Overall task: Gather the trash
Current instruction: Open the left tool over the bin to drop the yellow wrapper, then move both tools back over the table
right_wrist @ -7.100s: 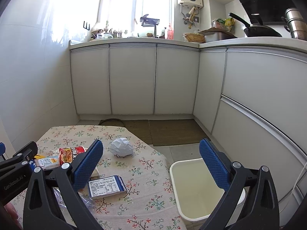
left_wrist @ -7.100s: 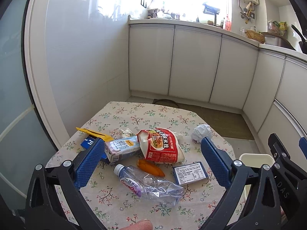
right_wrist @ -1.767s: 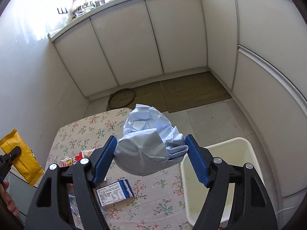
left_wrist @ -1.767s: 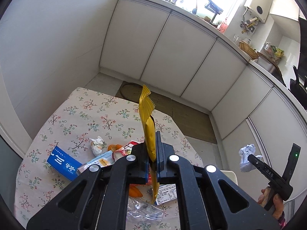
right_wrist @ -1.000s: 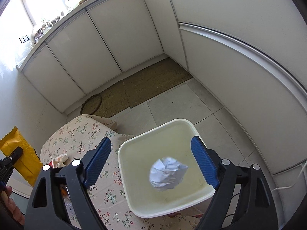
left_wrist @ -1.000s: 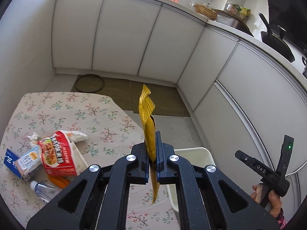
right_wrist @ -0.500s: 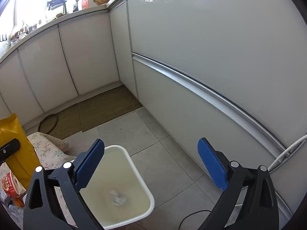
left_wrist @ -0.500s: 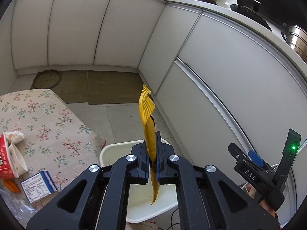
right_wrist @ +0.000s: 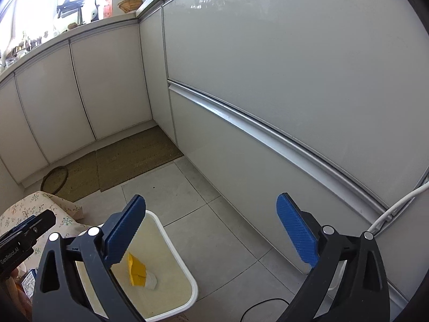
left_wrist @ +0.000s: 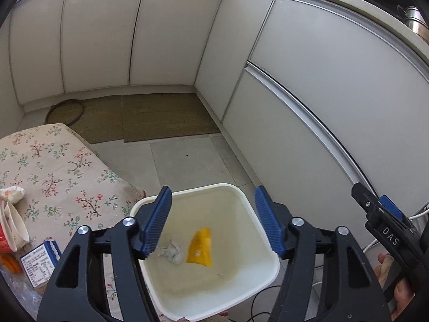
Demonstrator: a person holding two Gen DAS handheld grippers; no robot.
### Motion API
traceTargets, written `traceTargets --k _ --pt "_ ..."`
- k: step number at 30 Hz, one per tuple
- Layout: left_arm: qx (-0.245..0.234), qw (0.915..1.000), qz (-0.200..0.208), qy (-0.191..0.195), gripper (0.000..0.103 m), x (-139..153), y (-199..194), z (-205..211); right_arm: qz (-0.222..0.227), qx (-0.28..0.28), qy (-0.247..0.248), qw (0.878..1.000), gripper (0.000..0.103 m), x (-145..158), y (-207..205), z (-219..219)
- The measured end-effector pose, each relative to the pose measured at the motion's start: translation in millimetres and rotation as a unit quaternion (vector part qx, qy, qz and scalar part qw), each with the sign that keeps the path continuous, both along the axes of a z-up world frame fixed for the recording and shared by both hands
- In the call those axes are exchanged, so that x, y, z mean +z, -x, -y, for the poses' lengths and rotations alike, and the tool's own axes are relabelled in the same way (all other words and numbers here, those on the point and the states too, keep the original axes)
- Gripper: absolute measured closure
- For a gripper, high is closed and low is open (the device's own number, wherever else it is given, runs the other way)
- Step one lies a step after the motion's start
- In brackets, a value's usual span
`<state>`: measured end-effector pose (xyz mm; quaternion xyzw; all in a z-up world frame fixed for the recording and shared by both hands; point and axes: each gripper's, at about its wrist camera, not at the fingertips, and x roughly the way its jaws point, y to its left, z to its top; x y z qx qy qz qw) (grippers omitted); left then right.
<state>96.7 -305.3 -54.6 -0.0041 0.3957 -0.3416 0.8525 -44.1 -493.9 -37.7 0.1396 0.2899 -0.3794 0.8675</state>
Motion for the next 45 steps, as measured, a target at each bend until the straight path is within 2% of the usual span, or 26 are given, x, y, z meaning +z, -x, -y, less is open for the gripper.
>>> traceTargets --k 4,8,19,30,39,45 --pt "0.043 0.9980 0.037 -0.028 0.016 10 6 -8 0.006 0.003 0.027 1.000 0.007 8 -2 -13" --pt "0.087 0.9922 0.069 -0.056 0.008 19 11 -18 0.006 0.010 0.043 0.999 0.007 14 -8 -28" --pt "0.141 0.9853 0.067 -0.069 0.007 34 9 -74 0.011 0.056 0.054 0.997 0.007 23 -26 -78" --pt "0.200 0.9748 0.069 -0.072 0.007 40 -1 -146 0.014 0.114 0.066 0.991 0.007 28 -66 -156" --pt "0.261 0.9609 0.054 -0.076 0.007 37 -14 -212 0.015 0.174 0.062 0.983 0.007 25 -103 -220" --pt "0.304 0.9482 0.039 -0.084 0.007 29 -23 -259 0.013 0.211 0.057 0.976 0.007 17 -124 -264"
